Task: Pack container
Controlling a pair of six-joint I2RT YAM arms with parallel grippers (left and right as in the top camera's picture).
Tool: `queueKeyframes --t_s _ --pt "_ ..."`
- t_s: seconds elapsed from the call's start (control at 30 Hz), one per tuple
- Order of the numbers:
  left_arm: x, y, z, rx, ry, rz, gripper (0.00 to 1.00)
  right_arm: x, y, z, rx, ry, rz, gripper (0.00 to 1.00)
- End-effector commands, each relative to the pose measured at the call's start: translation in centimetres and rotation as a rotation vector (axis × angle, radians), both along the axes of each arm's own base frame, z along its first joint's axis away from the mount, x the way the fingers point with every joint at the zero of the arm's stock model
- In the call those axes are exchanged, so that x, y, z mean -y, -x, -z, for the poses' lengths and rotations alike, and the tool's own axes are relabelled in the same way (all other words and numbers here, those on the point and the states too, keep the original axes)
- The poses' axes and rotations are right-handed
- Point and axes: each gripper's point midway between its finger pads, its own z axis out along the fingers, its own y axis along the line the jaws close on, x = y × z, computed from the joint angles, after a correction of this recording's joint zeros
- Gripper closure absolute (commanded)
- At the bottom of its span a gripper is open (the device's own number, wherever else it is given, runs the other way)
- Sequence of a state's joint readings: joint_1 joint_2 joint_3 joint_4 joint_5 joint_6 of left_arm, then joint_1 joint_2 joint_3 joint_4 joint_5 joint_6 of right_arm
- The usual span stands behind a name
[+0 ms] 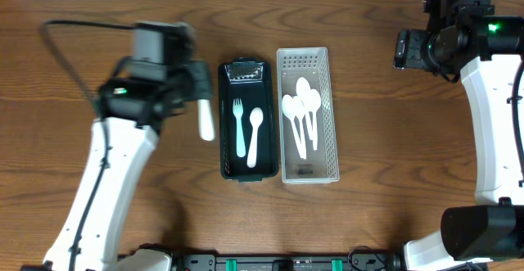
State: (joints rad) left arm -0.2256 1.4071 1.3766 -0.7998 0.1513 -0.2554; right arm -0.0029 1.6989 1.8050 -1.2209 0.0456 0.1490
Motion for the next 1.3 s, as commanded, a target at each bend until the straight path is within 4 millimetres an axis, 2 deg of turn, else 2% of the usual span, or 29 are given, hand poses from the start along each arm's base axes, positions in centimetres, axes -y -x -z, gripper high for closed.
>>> queueKeyframes --t_s 0.0,0.1,0.2,0.4,0.5,0.57,0.6,0.63,0.7,0.8,0.87,0.97,1.0,1.07,1.17,1.27 --pt "4.4 0.3 2.2 -0.065 0.031 0.04 0.94 0.4 0.2 0.3 -0.013 0.005 0.019 0.17" --pt "7.3 0.3 4.8 -0.128 0.026 0.081 0.94 0.4 0.3 0.3 -0.019 0.005 0.019 0.17" --pt "8.9 0.2 8.3 -0.205 -0.006 0.112 0.94 0.4 0.5 0.4 -0.028 0.01 0.009 0.18" --pt "8.9 0.1 15.3 -0.373 -0.068 0.085 0.93 0.4 0.9 0.6 -0.05 0.018 -0.008 0.17" --pt "8.6 -0.1 17.1 -0.407 -0.083 0.078 0.94 0.4 1.0 0.7 -0.054 0.018 -0.009 0.17" --pt "8.5 -0.1 17.4 -0.412 -0.094 0.086 0.94 0.4 1.1 0.7 -0.055 0.018 -0.009 0.17" --pt "8.5 -0.1 17.4 -0.406 -0.103 0.107 0.87 0.4 1.1 0.7 -0.056 0.018 -0.009 0.17" --pt "8.6 -0.1 17.2 -0.393 -0.116 0.14 0.71 0.4 1.1 0.7 -0.056 0.018 -0.009 0.17" --pt "8.3 -0.3 16.5 -0.361 -0.145 0.176 0.62 0.4 1.1 0.7 -0.056 0.018 -0.009 0.17" --pt "7.6 -1.0 13.9 -0.277 -0.205 0.215 0.51 0.4 1.1 0.7 -0.056 0.019 -0.012 0.17" --pt "6.9 -1.5 11.1 -0.199 -0.247 0.239 0.44 0.4 1.1 0.7 -0.056 0.021 -0.016 0.17" --pt "5.4 -1.3 5.8 -0.085 -0.296 0.238 0.21 0.4 1.1 0.7 -0.056 0.023 -0.02 0.17" --pt "4.4 -1.0 4.0 -0.053 -0.308 0.223 0.12 0.4 1.1 0.7 -0.057 0.024 -0.022 0.17" --pt "2.0 -0.1 1.2 -0.013 -0.326 0.163 0.02 0.4 1.1 0.7 -0.057 0.024 -0.021 0.17" --pt "-3.1 2.3 -1.6 -0.009 -0.341 0.048 0.02 0.4 1.0 0.7 -0.055 0.024 -0.021 0.17" --pt "-8.9 5.2 -2.7 -0.064 -0.348 -0.098 0.02 0.4 1.0 0.7 -0.053 0.024 -0.021 0.17"
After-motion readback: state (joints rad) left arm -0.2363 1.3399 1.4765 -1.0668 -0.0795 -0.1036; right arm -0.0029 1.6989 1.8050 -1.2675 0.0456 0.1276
